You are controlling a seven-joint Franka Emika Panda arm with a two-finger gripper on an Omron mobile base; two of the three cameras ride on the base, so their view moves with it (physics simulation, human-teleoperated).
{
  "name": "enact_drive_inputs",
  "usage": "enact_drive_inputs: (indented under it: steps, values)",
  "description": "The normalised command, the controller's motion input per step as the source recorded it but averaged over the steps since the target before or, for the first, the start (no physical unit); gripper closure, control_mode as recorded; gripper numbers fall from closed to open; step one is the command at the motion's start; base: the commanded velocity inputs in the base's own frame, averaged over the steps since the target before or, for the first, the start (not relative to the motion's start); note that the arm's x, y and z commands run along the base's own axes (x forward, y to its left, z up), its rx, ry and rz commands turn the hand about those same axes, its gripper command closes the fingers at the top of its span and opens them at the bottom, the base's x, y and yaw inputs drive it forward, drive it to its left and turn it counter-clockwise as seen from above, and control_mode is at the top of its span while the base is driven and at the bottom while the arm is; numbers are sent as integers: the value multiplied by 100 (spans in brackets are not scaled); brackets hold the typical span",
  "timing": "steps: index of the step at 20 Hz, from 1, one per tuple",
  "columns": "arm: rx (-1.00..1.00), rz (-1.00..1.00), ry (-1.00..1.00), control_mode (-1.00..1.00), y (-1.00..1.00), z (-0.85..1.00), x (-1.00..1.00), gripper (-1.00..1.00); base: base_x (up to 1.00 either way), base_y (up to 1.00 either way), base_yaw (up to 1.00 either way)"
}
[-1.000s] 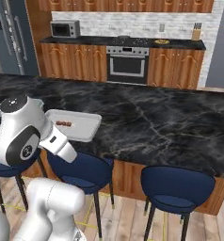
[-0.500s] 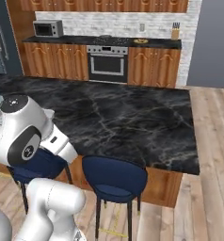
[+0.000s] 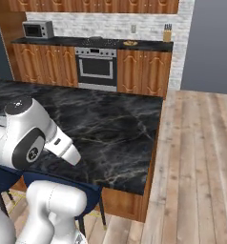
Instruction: Place the cold items (avocado and tangerine) from the fridge in one tupperware on the dining counter. Place the warm items (kebab skewer and hot dog) in the stove area in another tupperware.
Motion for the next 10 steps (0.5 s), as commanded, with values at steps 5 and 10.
enact_drive_inputs:
  steps: [5, 10]
  values:
    - [0, 0, 0, 100, 0, 0, 0, -100, 98, -95, 15]
    - [0, 0, 0, 100, 0, 0, 0, -100, 97, -92, 18]
